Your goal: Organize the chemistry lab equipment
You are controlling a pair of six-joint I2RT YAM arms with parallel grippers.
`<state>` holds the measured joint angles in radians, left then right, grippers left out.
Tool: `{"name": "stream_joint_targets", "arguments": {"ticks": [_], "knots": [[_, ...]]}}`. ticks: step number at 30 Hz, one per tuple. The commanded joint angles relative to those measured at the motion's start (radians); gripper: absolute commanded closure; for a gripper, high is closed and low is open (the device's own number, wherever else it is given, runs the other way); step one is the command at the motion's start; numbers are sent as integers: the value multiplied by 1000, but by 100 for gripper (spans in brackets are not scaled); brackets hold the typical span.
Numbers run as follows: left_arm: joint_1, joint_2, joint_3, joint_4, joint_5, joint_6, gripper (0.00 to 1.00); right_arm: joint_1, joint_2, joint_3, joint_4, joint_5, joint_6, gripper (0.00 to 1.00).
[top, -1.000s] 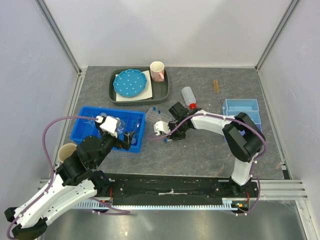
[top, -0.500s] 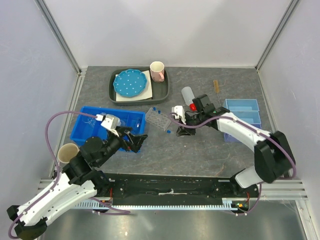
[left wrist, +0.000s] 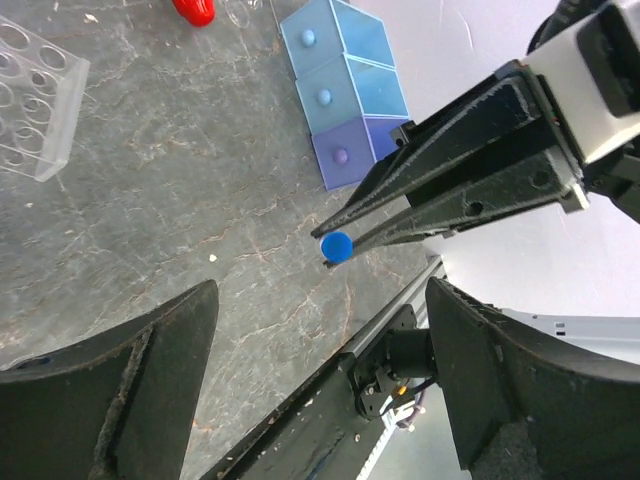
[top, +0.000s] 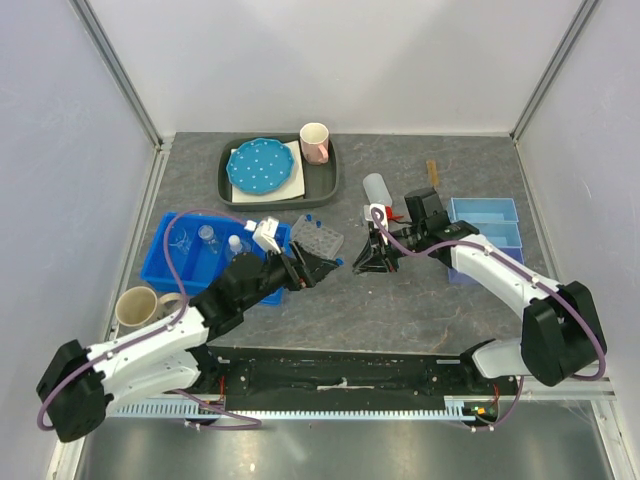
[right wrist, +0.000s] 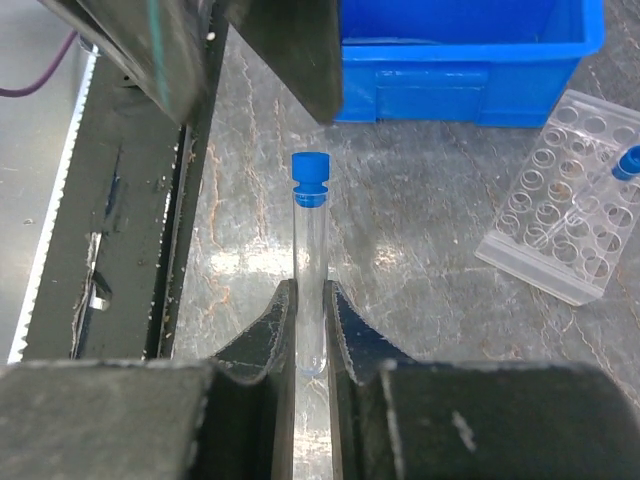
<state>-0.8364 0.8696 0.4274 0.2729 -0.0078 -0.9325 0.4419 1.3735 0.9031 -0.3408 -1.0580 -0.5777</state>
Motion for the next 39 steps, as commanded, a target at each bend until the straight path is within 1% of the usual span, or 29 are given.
{"name": "stream_joint_targets", "arguments": {"ticks": [1,3,6,7,9,10,12,14,15,16,17,18,20,21,23,24,29,32,33,35,39], "knots": [[3,101,80,121,60,-83,14,-6,-39,-10,46,-92,12,86],[5,149,86,140,66,-89,18,-6,-39,-13,55,-100,19,86],[3,199,93,181,78,-98,26,-8,-36,-18,65,-102,27,85],[5,213,99,187,86,-100,32,-8,-36,-18,66,-103,27,85],[3,248,108,193,103,-100,37,-8,-33,-20,69,-105,30,86],[3,259,119,198,109,-100,41,-8,-30,-20,71,-103,30,85],[3,287,134,196,121,-97,45,-8,-28,-21,72,-99,30,85],[3,301,143,195,134,-94,46,-8,-22,-23,74,-96,30,85],[3,305,148,187,141,-86,48,-8,-21,-23,74,-96,29,85],[3,316,169,143,138,-80,52,-8,-19,-23,74,-92,27,85],[3,319,181,122,138,-68,53,-8,-17,-24,75,-92,27,85],[3,324,204,105,135,-59,58,-8,-13,-26,75,-89,27,85],[3,335,221,62,134,-40,62,-8,-10,-24,75,-88,27,85],[3,339,237,45,135,-34,66,-8,-10,-24,75,-86,27,85],[2,348,255,0,135,-16,70,-8,-7,-26,75,-83,27,85],[2,354,272,-17,144,-11,75,-9,-7,-26,75,-82,27,85],[2,368,316,-96,164,30,76,-8,-7,-27,77,-76,26,85],[2,370,338,-135,170,56,72,-11,-4,-26,77,-74,26,85],[2,371,344,-150,173,61,69,-12,-4,-26,77,-76,27,84],[2,373,349,-156,178,73,66,-14,-4,-26,77,-76,27,84],[2,382,355,-167,196,81,65,-17,-2,-26,77,-74,27,85]]}}
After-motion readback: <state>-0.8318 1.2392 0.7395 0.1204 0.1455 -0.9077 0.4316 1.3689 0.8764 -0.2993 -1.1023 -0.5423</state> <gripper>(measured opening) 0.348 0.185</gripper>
